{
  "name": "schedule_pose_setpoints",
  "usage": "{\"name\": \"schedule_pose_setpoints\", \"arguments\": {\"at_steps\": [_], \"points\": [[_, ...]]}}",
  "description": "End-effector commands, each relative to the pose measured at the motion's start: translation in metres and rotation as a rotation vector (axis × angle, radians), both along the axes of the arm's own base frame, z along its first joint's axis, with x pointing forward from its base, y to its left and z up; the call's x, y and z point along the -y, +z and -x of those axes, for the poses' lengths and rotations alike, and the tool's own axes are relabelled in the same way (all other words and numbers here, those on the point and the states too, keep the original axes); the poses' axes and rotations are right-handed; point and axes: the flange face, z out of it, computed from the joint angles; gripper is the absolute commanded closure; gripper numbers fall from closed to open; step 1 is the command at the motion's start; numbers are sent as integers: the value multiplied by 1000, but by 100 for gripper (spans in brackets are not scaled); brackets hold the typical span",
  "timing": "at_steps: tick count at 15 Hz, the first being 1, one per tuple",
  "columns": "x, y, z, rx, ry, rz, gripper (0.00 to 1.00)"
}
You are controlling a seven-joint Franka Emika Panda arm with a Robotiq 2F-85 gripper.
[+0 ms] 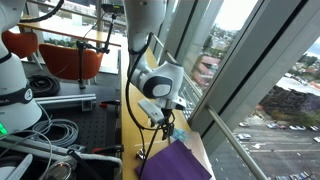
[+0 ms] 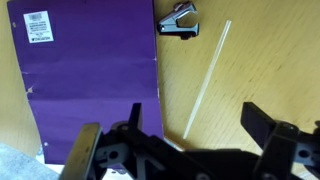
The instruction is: Put the straw in the plastic cup
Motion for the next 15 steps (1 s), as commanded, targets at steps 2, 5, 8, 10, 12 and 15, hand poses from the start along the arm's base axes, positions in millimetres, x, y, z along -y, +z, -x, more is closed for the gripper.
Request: {"name": "schedule_pose_setpoints", "arguments": {"at_steps": [2,5,8,10,12,15], "points": [[0,-4,1,0,11,-7,0],[-11,-28,-1,-16,30,-67,0],[-18,-50,-9,-22,23,-131,0],[-18,-64,-17,-35,17,-149,0],[-13,-78,-26,-39,7,-161,0],[-12,-97,-41,-33,5,-188,0]]}}
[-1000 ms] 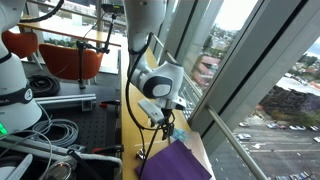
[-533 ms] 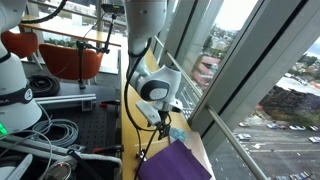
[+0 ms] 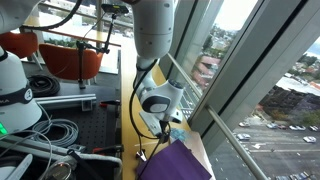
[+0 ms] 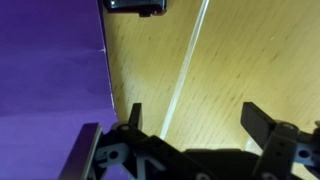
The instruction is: Put the straw in the plastic cup
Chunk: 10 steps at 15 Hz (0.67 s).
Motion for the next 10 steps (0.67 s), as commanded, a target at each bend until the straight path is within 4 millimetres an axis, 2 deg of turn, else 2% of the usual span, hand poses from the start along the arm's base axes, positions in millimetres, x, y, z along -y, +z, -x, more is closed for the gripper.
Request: {"name": "schedule_pose_setpoints", "arguments": {"at_steps": [1,2,3,4,7,10], "points": [[-2,-24,-22,20,4,-45,0],[-4,-29,-26,23,7,-47,0],[-7,-35,-29,26,8,-47,19],[-10,-40,-33,26,11,-49,28],[-16,-53,-39,27,17,-51,51],[-21,-51,-42,29,23,-50,70]]}}
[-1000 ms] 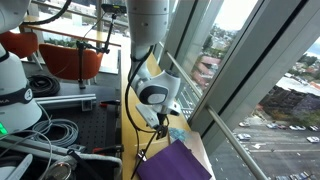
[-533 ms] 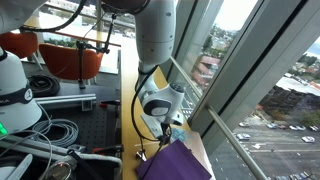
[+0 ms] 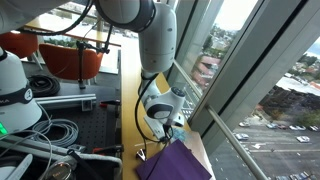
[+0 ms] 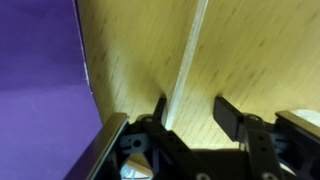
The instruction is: Put the straw in the plastic cup
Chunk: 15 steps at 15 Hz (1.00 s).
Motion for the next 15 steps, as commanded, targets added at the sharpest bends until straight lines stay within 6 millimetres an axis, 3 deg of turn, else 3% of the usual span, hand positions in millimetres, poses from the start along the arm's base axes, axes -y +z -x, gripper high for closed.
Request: {"name": "schedule_pose_setpoints", "arguments": {"at_steps": [1,4,10,15], "points": [[-10,-12,-11,17,11,-11,79],[-20,-14,-10,15,24,-5,99],[-23,-15,-10,-6,34,38,97],[-39,8,-13,-53,11,175,97]]}}
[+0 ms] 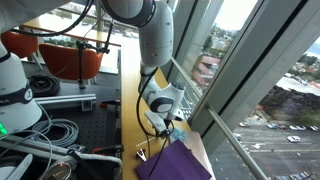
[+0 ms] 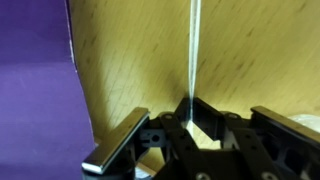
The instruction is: Put the straw in the plastic cup
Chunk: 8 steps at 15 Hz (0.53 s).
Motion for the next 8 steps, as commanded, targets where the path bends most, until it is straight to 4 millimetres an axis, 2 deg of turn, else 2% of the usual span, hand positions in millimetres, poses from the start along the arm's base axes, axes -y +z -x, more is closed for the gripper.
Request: {"name": "schedule_pose_setpoints", "arguments": {"at_steps": [1,8], "points": [[-13,11,-6,-39,-25,122,97],[-34,51,-14,-137,-26,255,97]]}}
